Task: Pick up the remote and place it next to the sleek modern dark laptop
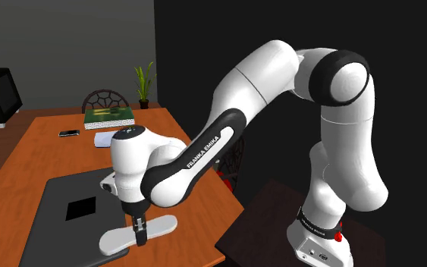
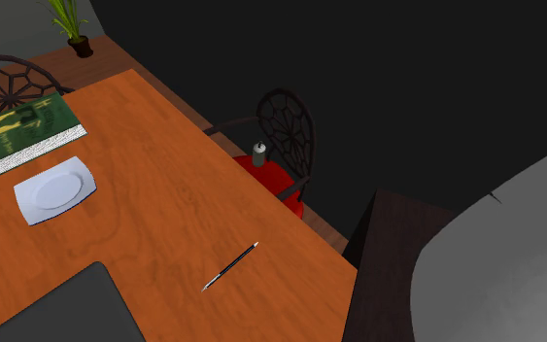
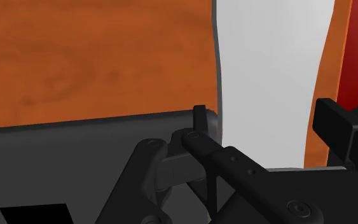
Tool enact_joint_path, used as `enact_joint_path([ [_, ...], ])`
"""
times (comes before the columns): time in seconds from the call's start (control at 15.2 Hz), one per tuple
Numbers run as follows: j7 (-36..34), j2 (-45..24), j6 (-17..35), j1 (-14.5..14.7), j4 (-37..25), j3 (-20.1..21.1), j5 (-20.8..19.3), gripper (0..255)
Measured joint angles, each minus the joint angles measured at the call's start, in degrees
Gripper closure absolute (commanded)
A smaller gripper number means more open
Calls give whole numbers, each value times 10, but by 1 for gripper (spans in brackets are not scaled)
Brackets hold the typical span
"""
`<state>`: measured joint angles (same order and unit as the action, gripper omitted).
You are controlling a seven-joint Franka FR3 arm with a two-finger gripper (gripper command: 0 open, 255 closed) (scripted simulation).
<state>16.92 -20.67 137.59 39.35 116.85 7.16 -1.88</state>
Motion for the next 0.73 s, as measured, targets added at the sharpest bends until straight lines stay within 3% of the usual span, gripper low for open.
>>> enact_joint_path([
  [0.46,-93,-51,-29,69,-80,16,-18,255],
  [0.73,-111,-75,-23,83,-98,17,-23,255],
])
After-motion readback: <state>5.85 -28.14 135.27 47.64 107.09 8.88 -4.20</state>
